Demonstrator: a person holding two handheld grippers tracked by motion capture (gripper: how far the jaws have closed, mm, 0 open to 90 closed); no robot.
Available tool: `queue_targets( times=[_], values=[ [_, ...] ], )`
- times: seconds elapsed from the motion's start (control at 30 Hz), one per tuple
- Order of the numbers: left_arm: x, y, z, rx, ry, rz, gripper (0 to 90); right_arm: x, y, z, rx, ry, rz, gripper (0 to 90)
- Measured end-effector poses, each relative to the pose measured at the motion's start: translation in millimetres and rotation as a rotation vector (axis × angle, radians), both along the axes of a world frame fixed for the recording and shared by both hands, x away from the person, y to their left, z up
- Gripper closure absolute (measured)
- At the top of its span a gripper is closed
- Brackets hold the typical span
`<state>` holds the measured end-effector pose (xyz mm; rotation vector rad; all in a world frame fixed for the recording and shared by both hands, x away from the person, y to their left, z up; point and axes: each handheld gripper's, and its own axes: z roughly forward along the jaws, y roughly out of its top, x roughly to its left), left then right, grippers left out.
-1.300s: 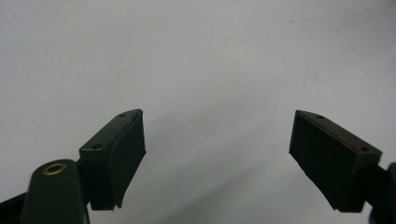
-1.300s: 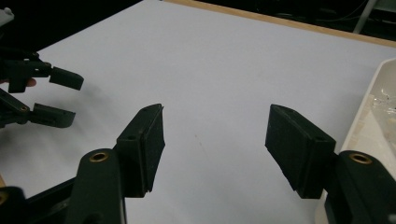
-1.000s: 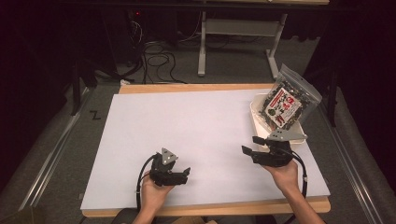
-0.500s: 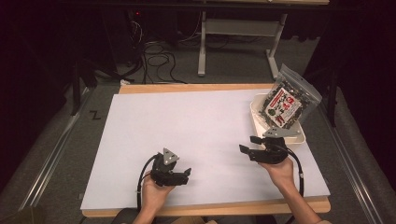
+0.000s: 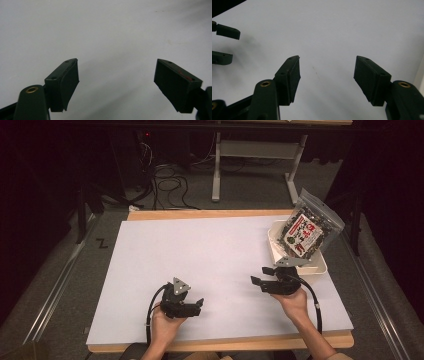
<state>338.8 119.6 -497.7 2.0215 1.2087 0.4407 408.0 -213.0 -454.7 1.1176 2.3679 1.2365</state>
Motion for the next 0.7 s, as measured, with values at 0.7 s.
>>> queue_targets(
  times=[0.7],
  values=[
    [2.7, -0.2, -0.6, 0.012, 0.008, 0.013, 20.2, 5.5, 5.6, -23.0, -0.020, 0.018, -0.007, 38.8]
  ],
)
